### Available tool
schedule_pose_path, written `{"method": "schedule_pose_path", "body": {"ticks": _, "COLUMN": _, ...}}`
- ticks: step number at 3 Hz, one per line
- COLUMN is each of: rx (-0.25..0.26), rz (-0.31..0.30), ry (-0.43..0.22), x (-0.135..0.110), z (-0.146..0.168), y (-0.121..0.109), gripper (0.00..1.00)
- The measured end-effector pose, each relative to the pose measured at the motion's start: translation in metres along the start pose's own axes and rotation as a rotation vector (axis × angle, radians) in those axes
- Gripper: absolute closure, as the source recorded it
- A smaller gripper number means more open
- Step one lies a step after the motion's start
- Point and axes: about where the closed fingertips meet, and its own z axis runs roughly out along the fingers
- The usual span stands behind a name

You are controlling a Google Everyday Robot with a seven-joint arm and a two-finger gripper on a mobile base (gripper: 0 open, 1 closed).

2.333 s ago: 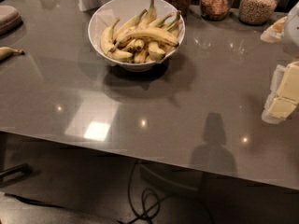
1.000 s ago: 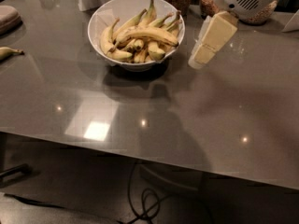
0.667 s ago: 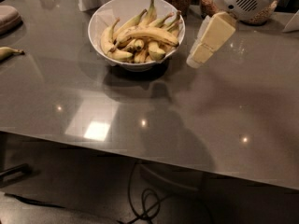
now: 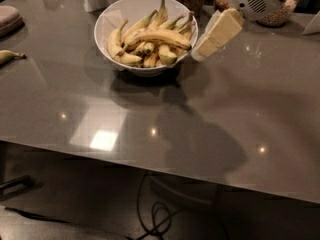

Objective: Pick banana from white bowl

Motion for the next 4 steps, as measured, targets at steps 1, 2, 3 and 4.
{"method": "schedule_pose_path", "body": {"ticks": 1, "rx": -0.019, "rz": 0.028, "ry": -0.089, "x": -0.016, "z": 0.024, "y": -0.023, "gripper": 0.19}}
{"method": "schedule_pose_path", "body": {"ticks": 2, "rx": -0.057, "rz": 0.041, "ry": -0.145, "x": -0.029, "z": 0.049, "y": -0.036, "gripper": 0.41}}
{"method": "schedule_pose_path", "body": {"ticks": 3, "rx": -0.102, "rz": 0.043, "ry": -0.171, "x": -0.036, "z": 0.076, "y": -0.042, "gripper": 0.56}}
{"method": "schedule_pose_path", "body": {"ticks": 4, "rx": -0.140, "rz": 0.041, "ry": -0.180, "x": -0.039, "z": 0.097, "y": -0.045, "gripper": 0.52}}
